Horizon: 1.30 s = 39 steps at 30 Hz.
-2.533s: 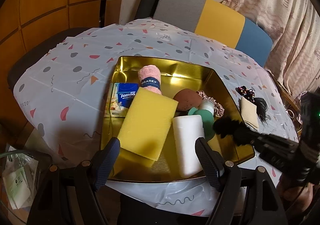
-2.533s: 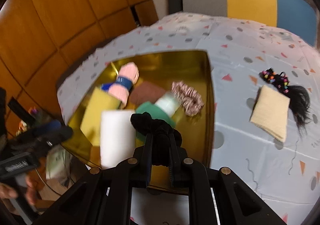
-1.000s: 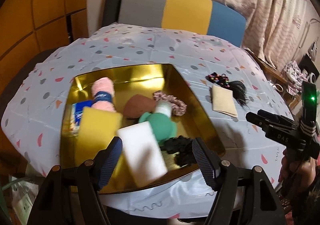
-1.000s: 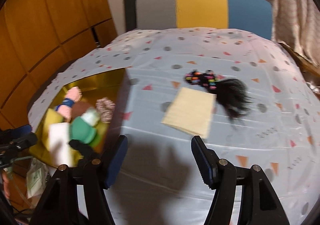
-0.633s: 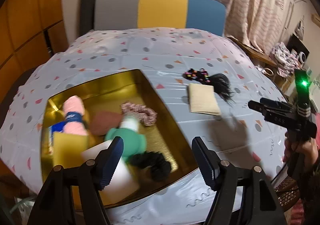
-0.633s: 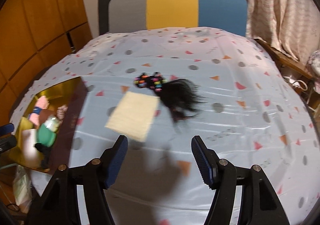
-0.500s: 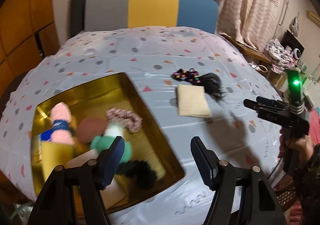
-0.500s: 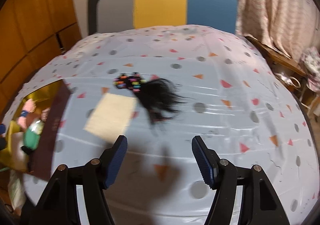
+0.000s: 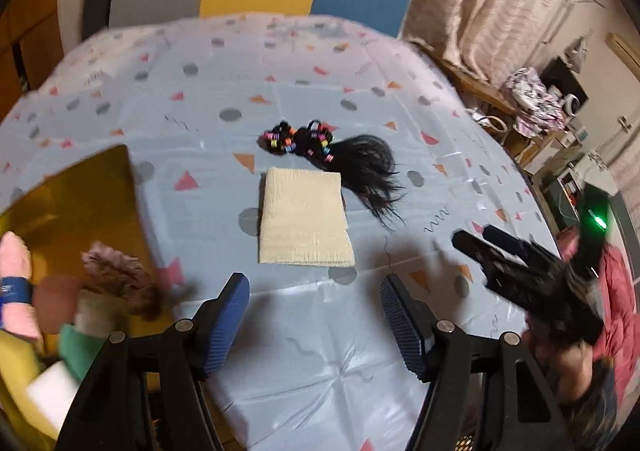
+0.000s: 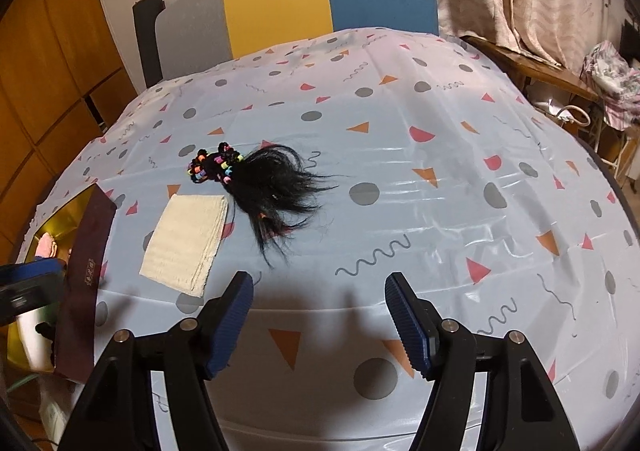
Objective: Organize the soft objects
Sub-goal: 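Grasp the edge of the beige cloth with the left gripper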
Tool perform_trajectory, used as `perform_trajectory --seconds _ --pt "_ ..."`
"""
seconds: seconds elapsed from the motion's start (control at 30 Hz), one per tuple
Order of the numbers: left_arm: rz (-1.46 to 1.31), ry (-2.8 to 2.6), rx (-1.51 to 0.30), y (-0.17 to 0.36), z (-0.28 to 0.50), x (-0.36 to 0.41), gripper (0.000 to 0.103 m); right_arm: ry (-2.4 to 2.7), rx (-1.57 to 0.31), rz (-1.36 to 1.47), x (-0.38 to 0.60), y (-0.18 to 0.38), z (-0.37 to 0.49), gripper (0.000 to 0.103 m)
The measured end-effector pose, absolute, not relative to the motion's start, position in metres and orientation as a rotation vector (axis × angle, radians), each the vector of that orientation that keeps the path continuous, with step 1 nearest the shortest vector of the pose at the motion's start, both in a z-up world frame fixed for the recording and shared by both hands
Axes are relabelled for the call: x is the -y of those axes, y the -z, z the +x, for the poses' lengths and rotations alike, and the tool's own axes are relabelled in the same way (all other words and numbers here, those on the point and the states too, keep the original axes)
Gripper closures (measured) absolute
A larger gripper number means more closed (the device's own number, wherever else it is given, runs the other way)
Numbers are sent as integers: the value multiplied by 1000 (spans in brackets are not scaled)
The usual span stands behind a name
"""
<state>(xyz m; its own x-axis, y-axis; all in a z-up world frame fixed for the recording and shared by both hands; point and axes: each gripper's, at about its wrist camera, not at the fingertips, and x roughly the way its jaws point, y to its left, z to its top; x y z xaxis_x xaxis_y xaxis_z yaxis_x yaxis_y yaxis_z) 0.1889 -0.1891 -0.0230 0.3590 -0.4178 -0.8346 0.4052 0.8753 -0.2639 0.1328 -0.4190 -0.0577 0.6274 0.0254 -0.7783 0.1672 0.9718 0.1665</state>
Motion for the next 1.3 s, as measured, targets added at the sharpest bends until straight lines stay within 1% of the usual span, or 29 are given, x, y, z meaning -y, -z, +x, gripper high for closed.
perform_trajectory --seconds 0.23,0.37,0.57,0.6,0.63,0.7,0.83,0.9,0.97,1.03,1.1,1.17,1.23,1.3 --pt "-51 500 -1163 59 242 221 34 71 -878 253 419 54 132 31" --pt "-153 460 -1270 87 272 221 34 62 -874 257 419 53 133 31" --pt "-196 449 -1272 100 290 221 34 52 -873 276 420 52 134 30" --pt "-193 456 -1276 99 290 221 38 50 -873 279 420 52 135 30" --pt "-203 482 -1286 99 289 222 55 50 -874 278 420 52 135 30" --pt "-224 524 -1329 104 288 224 76 53 -878 277 420 52 135 30" --pt "-241 650 -1335 107 276 234 87 66 -896 262 420 56 136 30" --pt "-249 688 -1335 106 271 239 87 80 -920 262 422 61 138 30" --pt "-322 702 -1345 107 272 238 86 70 -940 279 423 66 140 30" --pt "-390 693 -1356 108 272 235 72 86 -961 294 425 71 142 30" --pt "-417 708 -1349 106 272 235 70 84 -975 321 427 77 146 30" --pt "-412 707 -1349 105 270 236 68 74 -980 274 420 79 154 30" --pt "-404 699 -1347 104 271 239 62 3 -963 305 416 80 162 31" --pt "-375 656 -1337 102 272 239 62 12 -955 270 409 83 171 31"
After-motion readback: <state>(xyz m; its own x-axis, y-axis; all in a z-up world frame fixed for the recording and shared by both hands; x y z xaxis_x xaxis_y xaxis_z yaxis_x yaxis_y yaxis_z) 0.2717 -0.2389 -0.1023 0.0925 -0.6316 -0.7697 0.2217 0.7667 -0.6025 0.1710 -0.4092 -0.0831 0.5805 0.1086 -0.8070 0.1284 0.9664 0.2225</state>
